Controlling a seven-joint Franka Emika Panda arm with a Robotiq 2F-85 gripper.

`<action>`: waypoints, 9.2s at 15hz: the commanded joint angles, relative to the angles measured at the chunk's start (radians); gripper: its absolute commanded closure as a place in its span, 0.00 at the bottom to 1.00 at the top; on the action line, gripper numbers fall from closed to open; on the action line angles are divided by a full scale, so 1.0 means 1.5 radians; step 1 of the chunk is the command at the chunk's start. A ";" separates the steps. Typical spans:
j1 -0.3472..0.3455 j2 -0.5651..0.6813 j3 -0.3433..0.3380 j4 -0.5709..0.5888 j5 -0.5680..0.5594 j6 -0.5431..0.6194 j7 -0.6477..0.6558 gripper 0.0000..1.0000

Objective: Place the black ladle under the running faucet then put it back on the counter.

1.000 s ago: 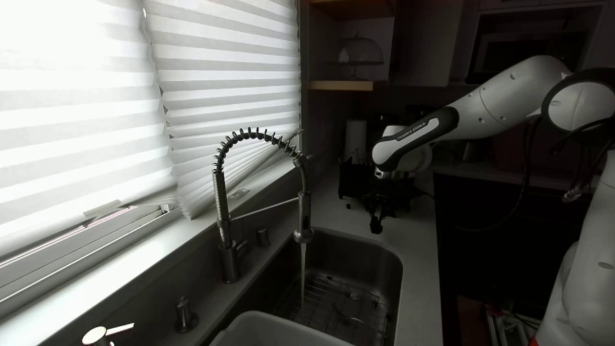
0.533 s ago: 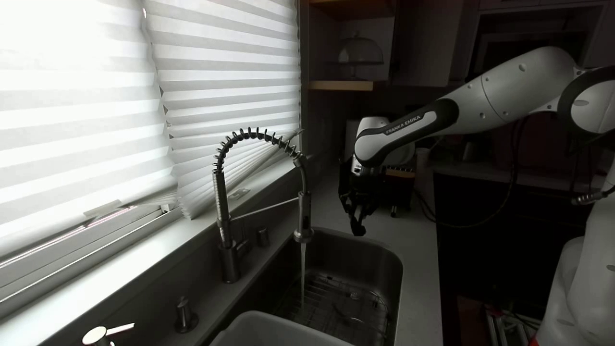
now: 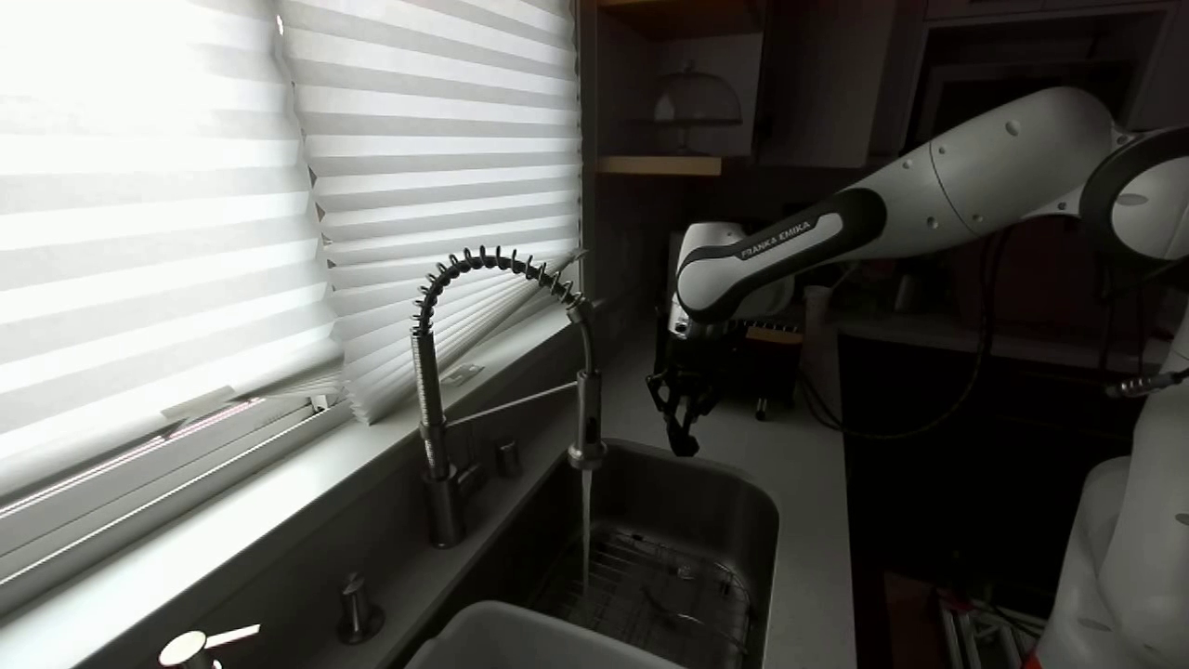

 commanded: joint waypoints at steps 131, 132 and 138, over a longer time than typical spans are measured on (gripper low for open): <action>-0.075 0.089 -0.118 -0.051 0.009 0.125 0.433 0.45; -0.074 0.086 -0.117 -0.049 0.011 0.121 0.431 0.36; -0.069 0.044 -0.115 -0.040 -0.022 0.104 0.432 0.00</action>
